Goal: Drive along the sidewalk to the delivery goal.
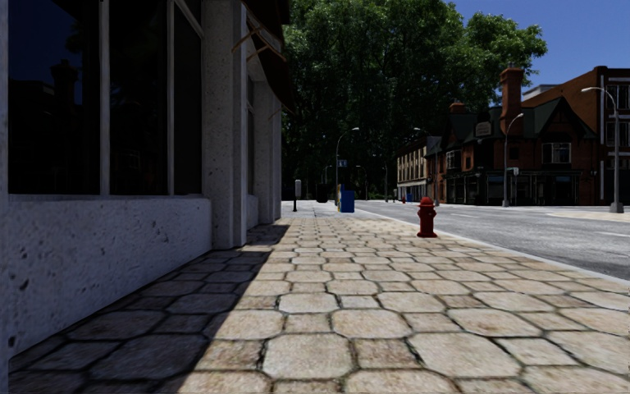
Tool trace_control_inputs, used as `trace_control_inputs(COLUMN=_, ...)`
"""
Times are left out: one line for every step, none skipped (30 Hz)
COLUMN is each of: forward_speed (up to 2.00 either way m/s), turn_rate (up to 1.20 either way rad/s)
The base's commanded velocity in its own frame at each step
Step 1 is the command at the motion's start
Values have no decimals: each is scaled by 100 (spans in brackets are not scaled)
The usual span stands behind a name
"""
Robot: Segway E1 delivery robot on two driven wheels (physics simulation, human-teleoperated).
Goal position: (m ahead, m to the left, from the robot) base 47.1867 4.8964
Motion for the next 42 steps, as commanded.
trace_control_inputs(forward_speed=200, turn_rate=0)
trace_control_inputs(forward_speed=200, turn_rate=0)
trace_control_inputs(forward_speed=200, turn_rate=0)
trace_control_inputs(forward_speed=200, turn_rate=0)
trace_control_inputs(forward_speed=200, turn_rate=0)
trace_control_inputs(forward_speed=200, turn_rate=0)
trace_control_inputs(forward_speed=200, turn_rate=0)
trace_control_inputs(forward_speed=200, turn_rate=0)
trace_control_inputs(forward_speed=200, turn_rate=0)
trace_control_inputs(forward_speed=200, turn_rate=0)
trace_control_inputs(forward_speed=200, turn_rate=0)
trace_control_inputs(forward_speed=200, turn_rate=0)
trace_control_inputs(forward_speed=200, turn_rate=0)
trace_control_inputs(forward_speed=200, turn_rate=0)
trace_control_inputs(forward_speed=200, turn_rate=0)
trace_control_inputs(forward_speed=200, turn_rate=0)
trace_control_inputs(forward_speed=200, turn_rate=0)
trace_control_inputs(forward_speed=200, turn_rate=0)
trace_control_inputs(forward_speed=200, turn_rate=0)
trace_control_inputs(forward_speed=200, turn_rate=0)
trace_control_inputs(forward_speed=200, turn_rate=0)
trace_control_inputs(forward_speed=200, turn_rate=0)
trace_control_inputs(forward_speed=200, turn_rate=0)
trace_control_inputs(forward_speed=200, turn_rate=0)
trace_control_inputs(forward_speed=200, turn_rate=0)
trace_control_inputs(forward_speed=200, turn_rate=0)
trace_control_inputs(forward_speed=200, turn_rate=0)
trace_control_inputs(forward_speed=200, turn_rate=0)
trace_control_inputs(forward_speed=200, turn_rate=0)
trace_control_inputs(forward_speed=200, turn_rate=0)
trace_control_inputs(forward_speed=200, turn_rate=0)
trace_control_inputs(forward_speed=200, turn_rate=0)
trace_control_inputs(forward_speed=200, turn_rate=0)
trace_control_inputs(forward_speed=200, turn_rate=0)
trace_control_inputs(forward_speed=200, turn_rate=0)
trace_control_inputs(forward_speed=200, turn_rate=0)
trace_control_inputs(forward_speed=200, turn_rate=0)
trace_control_inputs(forward_speed=200, turn_rate=0)
trace_control_inputs(forward_speed=200, turn_rate=0)
trace_control_inputs(forward_speed=200, turn_rate=0)
trace_control_inputs(forward_speed=200, turn_rate=0)
trace_control_inputs(forward_speed=200, turn_rate=0)
